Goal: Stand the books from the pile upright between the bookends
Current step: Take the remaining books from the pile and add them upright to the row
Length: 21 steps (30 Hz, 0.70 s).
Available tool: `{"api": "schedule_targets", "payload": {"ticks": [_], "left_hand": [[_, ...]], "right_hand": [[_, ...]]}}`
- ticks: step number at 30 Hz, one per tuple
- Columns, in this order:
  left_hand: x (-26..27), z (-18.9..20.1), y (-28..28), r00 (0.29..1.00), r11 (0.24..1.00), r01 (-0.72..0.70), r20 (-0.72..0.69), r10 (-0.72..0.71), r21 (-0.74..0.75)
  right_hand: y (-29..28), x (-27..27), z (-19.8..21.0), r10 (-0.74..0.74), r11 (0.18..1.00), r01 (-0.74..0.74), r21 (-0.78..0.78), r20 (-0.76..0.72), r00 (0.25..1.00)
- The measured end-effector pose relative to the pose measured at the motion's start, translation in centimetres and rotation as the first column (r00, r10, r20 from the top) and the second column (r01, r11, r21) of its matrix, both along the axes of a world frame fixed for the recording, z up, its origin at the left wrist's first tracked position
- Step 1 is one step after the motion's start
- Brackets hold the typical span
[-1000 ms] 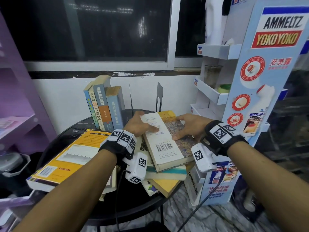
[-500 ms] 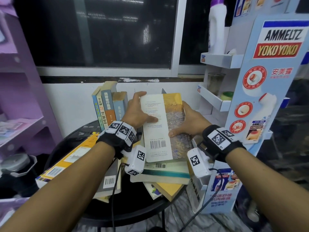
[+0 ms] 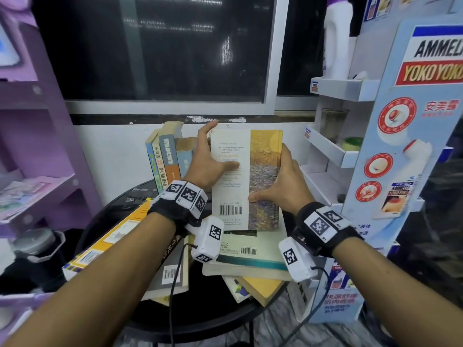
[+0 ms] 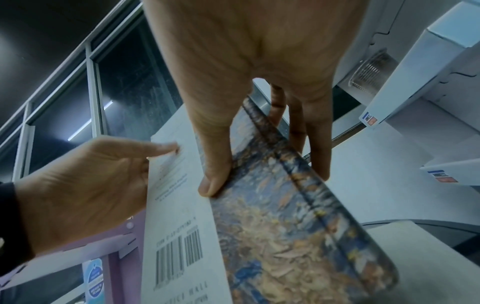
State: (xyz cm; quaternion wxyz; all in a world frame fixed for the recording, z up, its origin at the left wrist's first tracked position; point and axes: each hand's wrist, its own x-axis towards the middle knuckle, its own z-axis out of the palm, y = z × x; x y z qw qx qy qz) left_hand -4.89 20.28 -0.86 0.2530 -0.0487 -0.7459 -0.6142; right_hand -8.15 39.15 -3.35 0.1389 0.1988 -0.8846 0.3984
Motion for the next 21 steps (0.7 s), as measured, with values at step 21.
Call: {"api": "schedule_targets", "payload": {"ticks": [21], "left_hand": [[0.9,-0.9,-1.5,0.984,0.977,0.160,0.059,-0.170,0.139]], "right_hand": [[1.3,-0.2,6.4,0.295,0.949,-0.290,-0.127,0.022,0.955]]}}
